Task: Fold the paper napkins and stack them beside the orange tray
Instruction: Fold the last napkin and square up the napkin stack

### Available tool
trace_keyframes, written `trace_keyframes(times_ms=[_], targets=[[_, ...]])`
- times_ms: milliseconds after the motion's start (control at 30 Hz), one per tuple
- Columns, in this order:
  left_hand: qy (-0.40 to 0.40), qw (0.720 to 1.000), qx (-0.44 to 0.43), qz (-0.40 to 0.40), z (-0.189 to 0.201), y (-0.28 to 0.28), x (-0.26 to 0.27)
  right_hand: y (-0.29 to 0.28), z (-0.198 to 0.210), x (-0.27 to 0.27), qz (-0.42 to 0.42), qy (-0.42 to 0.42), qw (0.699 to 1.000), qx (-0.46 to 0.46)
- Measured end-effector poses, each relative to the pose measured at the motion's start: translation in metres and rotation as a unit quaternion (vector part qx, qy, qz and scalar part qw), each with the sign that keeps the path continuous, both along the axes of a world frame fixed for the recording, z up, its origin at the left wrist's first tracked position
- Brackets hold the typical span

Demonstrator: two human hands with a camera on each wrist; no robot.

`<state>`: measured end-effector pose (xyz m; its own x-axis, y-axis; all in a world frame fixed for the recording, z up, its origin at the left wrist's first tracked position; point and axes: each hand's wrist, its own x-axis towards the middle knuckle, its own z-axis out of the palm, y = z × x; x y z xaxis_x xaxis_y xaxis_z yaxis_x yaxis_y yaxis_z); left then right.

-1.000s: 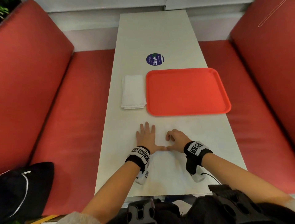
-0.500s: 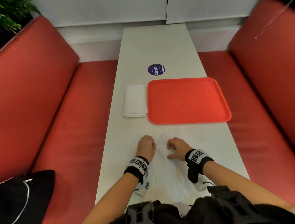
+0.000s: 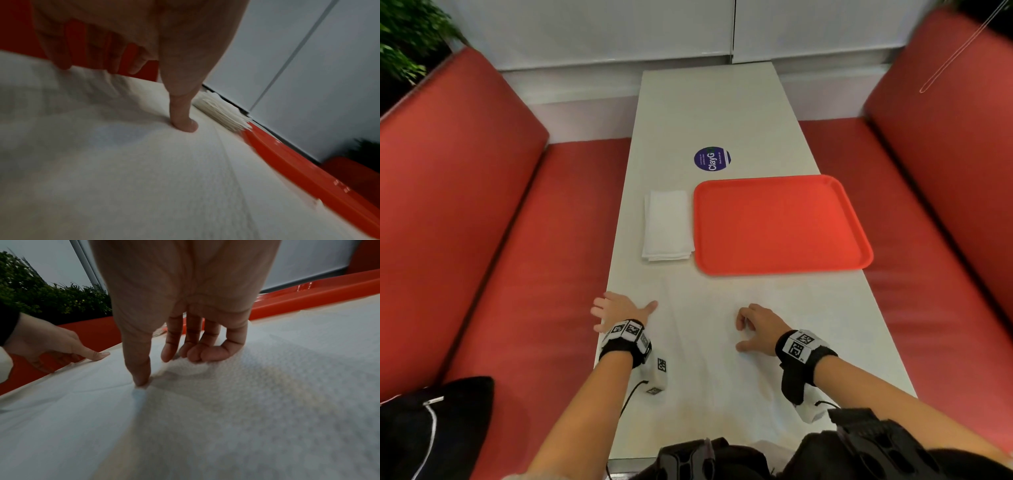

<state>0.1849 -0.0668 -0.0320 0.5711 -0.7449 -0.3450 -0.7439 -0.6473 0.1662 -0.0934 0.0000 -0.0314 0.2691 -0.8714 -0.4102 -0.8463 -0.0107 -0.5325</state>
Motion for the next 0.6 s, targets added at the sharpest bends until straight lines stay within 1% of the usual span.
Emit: trace_keyframes(times_ms=[100,233,300,333,367,400,467,533,600], targets=[[0.004,0.999,-0.01,0.034,-0.005,-0.001,0.014,0.0,0.0,0.0,0.001,-0.003,1.0,0.003],[0.062,0.993,-0.059,0.078,0.003,-0.005,0.047,-0.003,0.001,-0.001,-0.002,0.001,1.0,0.014],[0.049,0.992,-0.085,0.074,0.013,-0.003,0.055,-0.006,0.004,-0.001,0.0,0.01,1.0,0.029],[0.049,0.992,-0.099,0.058,0.019,-0.001,0.054,-0.008,0.008,0.0,0.001,0.015,0.999,0.031],[0.066,0.99,-0.118,0.038,0.026,0.001,0.05,-0.01,0.014,0.002,0.002,0.018,0.999,0.028],[0.108,0.984,-0.138,0.017,0.03,0.003,0.044,-0.012,0.021,0.004,0.004,0.016,1.0,0.017],[0.227,0.96,-0.164,-0.012,0.035,0.009,0.03,-0.017,0.038,0.013,0.005,-0.018,1.0,-0.007],[0.341,0.925,-0.165,-0.008,0.042,0.016,0.01,-0.022,0.057,0.026,-0.003,-0.091,0.996,-0.016],[0.455,0.88,-0.133,0.026,0.054,0.026,-0.017,-0.025,0.072,0.041,-0.02,-0.164,0.986,0.004]])
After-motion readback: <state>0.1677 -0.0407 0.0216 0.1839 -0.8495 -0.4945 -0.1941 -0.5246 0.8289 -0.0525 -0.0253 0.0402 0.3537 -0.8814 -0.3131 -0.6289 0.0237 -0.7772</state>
